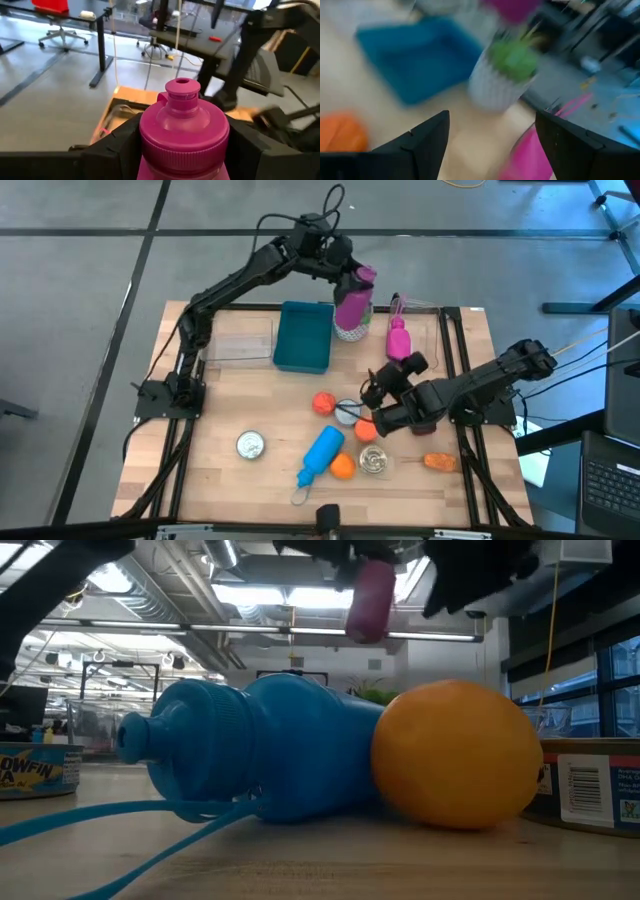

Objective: Pick & Place Food Item
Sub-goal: Put the purple water bottle into the right transparent bin

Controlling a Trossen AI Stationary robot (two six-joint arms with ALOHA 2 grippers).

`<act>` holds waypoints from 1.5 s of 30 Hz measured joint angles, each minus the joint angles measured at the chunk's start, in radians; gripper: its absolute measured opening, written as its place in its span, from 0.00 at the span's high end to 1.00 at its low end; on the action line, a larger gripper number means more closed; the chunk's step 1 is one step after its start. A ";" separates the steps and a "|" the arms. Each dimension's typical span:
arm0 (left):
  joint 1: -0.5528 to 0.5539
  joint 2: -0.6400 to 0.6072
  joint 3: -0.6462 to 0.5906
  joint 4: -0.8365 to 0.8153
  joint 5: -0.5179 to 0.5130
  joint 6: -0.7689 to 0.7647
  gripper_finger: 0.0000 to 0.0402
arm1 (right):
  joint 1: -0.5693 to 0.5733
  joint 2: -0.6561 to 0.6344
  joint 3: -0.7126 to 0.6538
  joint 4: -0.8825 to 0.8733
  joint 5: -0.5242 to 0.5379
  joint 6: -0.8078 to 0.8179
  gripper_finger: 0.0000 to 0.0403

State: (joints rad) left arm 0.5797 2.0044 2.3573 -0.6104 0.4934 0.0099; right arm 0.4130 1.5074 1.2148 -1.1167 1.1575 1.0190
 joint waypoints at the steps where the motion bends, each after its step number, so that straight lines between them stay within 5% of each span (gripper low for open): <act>1: -0.001 -0.012 0.000 -0.032 -0.001 0.011 0.48 | 0.001 -0.006 0.000 0.001 0.059 0.017 0.28; 5: -0.012 -0.057 0.000 -0.156 -0.015 0.056 0.48 | 0.014 -0.058 0.000 0.001 0.269 0.083 0.28; 12: -0.055 -0.126 0.000 -0.355 -0.068 0.159 0.48 | 0.065 -0.176 0.000 0.001 0.405 0.100 0.28; 23: -0.189 -0.149 -0.002 -0.423 -0.124 0.215 0.48 | 0.187 -0.384 0.000 0.024 0.416 0.028 0.28; 30: -0.285 -0.151 -0.002 -0.401 -0.180 0.222 0.48 | 0.254 -0.413 0.000 0.226 0.414 -0.282 0.28; 36: -0.327 -0.151 -0.002 -0.389 -0.233 0.224 0.48 | 0.241 -0.409 0.000 0.475 0.262 -0.640 0.28; 42: -0.350 -0.155 -0.002 -0.407 -0.237 0.208 0.48 | 0.171 -0.402 0.001 0.995 -0.183 -1.201 0.28; 45: -0.373 -0.167 -0.002 -0.445 -0.273 0.204 0.48 | 0.142 -0.405 0.001 1.119 -0.217 -1.348 0.28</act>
State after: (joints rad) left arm 0.2066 1.8377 2.3554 -1.0554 0.2208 0.2135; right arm 0.5549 1.1028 1.2156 0.0023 0.9404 -0.3291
